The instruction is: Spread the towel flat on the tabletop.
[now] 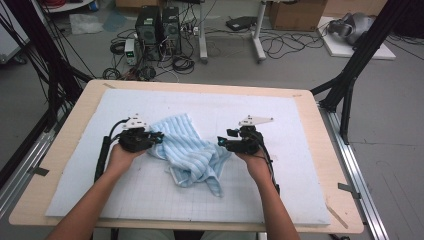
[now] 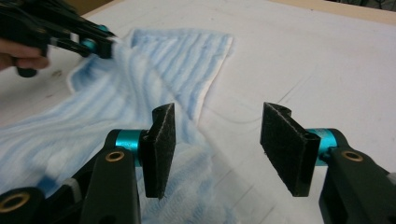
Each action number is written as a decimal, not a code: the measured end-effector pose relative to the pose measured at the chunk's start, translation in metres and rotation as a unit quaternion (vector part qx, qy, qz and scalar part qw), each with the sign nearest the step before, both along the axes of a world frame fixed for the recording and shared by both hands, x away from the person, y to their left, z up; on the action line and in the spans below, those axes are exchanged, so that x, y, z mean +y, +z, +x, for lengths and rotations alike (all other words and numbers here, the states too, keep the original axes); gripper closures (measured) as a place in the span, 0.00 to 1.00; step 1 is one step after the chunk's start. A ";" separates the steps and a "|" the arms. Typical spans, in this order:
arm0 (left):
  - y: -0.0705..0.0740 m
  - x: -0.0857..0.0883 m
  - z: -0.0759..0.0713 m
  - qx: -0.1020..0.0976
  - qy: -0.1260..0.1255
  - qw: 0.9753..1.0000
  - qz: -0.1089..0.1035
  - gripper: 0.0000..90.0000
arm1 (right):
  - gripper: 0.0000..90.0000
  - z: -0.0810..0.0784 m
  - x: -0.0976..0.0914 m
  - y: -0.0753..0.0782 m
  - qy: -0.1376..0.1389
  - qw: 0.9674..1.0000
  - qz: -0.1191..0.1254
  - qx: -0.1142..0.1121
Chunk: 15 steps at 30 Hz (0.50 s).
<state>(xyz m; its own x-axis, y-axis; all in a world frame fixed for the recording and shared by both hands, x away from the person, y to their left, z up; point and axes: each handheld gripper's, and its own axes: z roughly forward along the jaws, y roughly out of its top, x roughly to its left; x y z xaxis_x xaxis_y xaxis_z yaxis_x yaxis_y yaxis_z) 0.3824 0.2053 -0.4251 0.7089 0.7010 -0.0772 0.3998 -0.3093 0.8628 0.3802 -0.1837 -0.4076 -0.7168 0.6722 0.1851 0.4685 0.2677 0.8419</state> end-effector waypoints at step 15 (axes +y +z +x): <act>-0.008 0.055 -0.016 0.013 0.046 0.999 -0.027 0.88 | 0.49 0.077 0.115 -0.022 0.066 0.994 -0.061 0.062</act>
